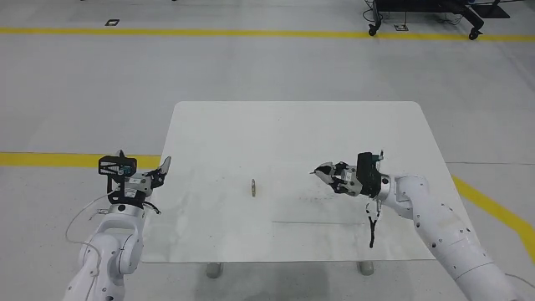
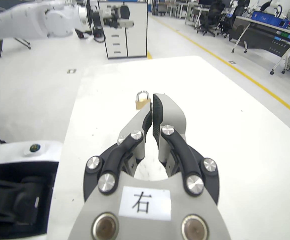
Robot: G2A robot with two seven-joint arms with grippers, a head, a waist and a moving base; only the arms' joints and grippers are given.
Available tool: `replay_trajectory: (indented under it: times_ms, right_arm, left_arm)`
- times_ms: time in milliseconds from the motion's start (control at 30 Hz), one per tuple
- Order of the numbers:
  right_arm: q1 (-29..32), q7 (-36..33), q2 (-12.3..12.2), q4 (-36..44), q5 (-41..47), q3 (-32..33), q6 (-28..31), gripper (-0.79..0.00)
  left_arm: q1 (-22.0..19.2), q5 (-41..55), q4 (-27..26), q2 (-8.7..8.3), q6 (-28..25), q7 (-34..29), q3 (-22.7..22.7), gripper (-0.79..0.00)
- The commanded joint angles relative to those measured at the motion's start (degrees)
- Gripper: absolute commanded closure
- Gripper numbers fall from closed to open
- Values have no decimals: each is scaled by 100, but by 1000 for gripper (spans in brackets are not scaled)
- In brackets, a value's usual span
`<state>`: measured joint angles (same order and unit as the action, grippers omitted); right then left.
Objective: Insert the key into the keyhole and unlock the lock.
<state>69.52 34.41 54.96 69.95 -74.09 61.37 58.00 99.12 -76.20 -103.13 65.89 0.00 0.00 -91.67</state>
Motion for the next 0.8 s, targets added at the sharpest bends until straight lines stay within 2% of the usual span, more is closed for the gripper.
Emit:
replay_trajectory:
  times_ms: [0, 400, 467, 567, 667, 767]
  right_arm:
    - [-63, 177, -66, -118, 133, -60, 0, 0]
    - [-30, 176, -53, -68, 247, -86, 0, 0]
    - [-65, 214, -26, -89, 647, -249, 0, 0]
    - [-255, 183, 38, -176, 1249, -631, 0, 0]
    - [-519, 131, 83, -446, 1938, -944, 0, 0]
    - [-519, 131, 83, -446, 1938, -944, 0, 0]
  left_arm:
    - [0, 0, 0, 0, 0, 0, 0, -785]
    - [0, 0, 0, 0, 0, 0, 0, -785]
    - [-68, 657, -53, 30, -359, 67, 112, -785]
    - [-363, 1992, 12, 61, -1360, -63, 295, -785]
    - [-557, 2497, 121, 77, -1372, -391, 332, -785]
    - [-557, 2497, 121, 77, -1372, -391, 332, -785]
